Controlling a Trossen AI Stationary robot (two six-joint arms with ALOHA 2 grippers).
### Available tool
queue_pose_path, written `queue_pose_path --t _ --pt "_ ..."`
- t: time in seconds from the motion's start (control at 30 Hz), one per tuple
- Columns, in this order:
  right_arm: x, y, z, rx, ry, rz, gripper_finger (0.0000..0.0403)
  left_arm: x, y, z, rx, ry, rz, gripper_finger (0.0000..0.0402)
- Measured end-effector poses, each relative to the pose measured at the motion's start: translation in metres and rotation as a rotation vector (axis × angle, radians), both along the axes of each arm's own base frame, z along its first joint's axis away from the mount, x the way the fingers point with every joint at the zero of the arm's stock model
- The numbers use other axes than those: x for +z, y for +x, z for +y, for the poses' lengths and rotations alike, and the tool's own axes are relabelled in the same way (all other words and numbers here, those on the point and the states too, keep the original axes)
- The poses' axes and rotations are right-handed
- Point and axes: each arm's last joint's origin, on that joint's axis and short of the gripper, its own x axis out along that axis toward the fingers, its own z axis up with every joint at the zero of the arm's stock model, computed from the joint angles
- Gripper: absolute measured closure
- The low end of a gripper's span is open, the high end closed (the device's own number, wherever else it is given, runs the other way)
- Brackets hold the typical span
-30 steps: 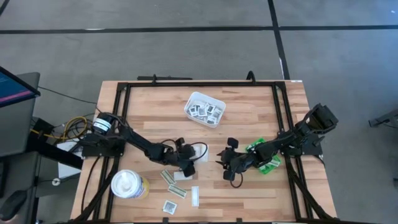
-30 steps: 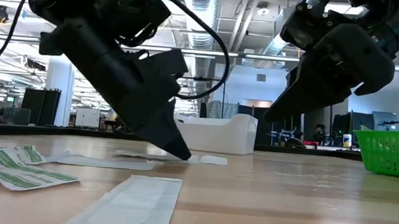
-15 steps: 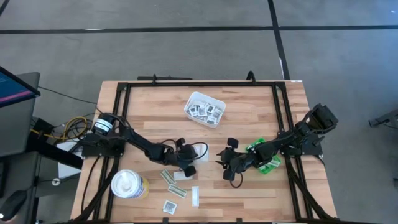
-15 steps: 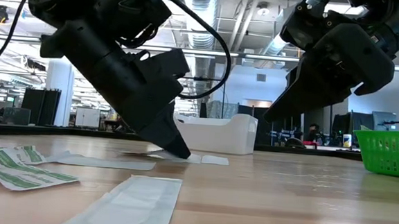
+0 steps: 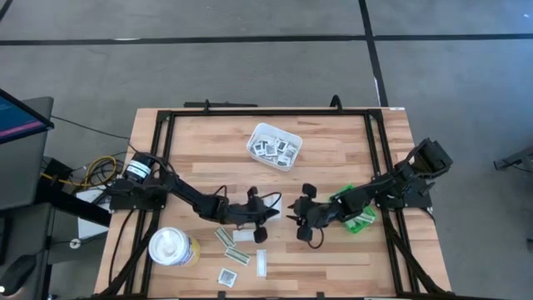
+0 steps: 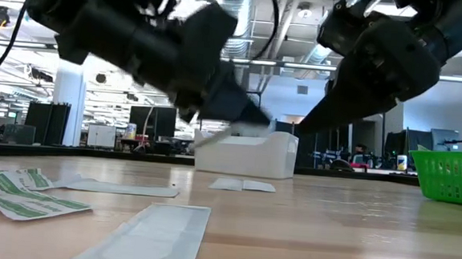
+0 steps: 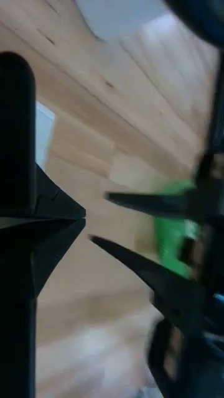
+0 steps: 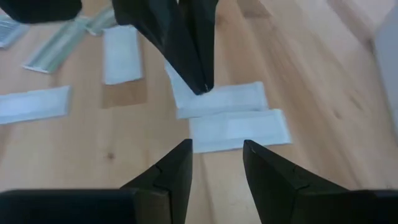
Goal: Pick & Place First Aid Supplies
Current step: Put the bandage pack into the green bin
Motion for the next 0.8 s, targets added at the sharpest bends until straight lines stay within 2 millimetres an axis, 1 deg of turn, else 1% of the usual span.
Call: queue_pose_path --t 0.13,0.37,0.53,0.67,0.8 --pt "0.003 0.003 0.002 0.017 0.038 -0.04 0.0267 0.005 -0.001 -0.005 -0.015 -0.007 -0.044 0.0396" --pt "0.009 0.007 0.004 -0.064 0.194 -0.122 0.0267 0.007 -0.001 -0.005 -0.022 0.032 -0.057 0.0396" --pt "0.009 0.01 -0.003 -0.118 0.246 -0.127 0.0267 0.011 0.0 -0.005 -0.023 0.045 -0.095 0.0396" --pt "0.01 0.012 -0.006 -0.081 0.288 -0.116 0.0267 0.017 0.001 -0.006 -0.027 0.07 -0.151 0.0396" --pt "0.011 0.013 -0.005 -0.034 0.261 -0.126 0.0268 0.02 0.001 -0.005 -0.026 0.084 -0.174 0.0395"
